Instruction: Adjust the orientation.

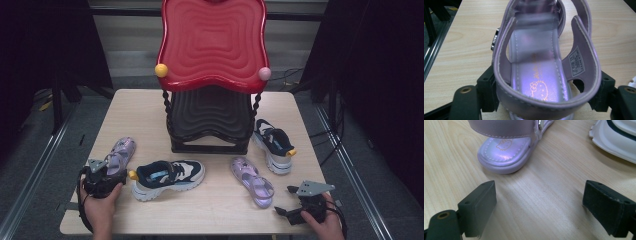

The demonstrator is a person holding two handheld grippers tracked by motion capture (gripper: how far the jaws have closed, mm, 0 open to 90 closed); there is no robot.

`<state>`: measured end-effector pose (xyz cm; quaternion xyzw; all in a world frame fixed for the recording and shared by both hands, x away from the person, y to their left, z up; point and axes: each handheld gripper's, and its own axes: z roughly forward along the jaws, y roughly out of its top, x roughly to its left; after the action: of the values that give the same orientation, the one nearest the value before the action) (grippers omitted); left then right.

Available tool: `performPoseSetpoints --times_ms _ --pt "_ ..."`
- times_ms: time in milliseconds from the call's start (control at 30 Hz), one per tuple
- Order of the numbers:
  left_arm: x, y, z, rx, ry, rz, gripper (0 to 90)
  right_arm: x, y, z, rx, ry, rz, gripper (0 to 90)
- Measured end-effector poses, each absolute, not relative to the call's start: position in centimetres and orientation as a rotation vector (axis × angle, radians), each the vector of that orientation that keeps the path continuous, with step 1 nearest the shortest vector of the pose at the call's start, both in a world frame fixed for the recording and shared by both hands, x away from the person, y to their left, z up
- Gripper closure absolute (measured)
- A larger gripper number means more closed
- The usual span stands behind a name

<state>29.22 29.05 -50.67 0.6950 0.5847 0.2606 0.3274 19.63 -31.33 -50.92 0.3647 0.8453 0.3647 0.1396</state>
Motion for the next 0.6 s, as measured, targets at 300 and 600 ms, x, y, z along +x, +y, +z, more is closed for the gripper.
performPoseSetpoints --times_ms 300,600 --pt "29.08 29.29 -50.64 1.817 1.524 0.685 36.1 19.63 -31.33 -50.92 1.054 2.443 1.054 11.1" --pt "28.91 29.00 -50.58 1.826 1.511 0.736 36.9 19.63 -31.33 -50.92 1.054 2.443 1.054 11.1"
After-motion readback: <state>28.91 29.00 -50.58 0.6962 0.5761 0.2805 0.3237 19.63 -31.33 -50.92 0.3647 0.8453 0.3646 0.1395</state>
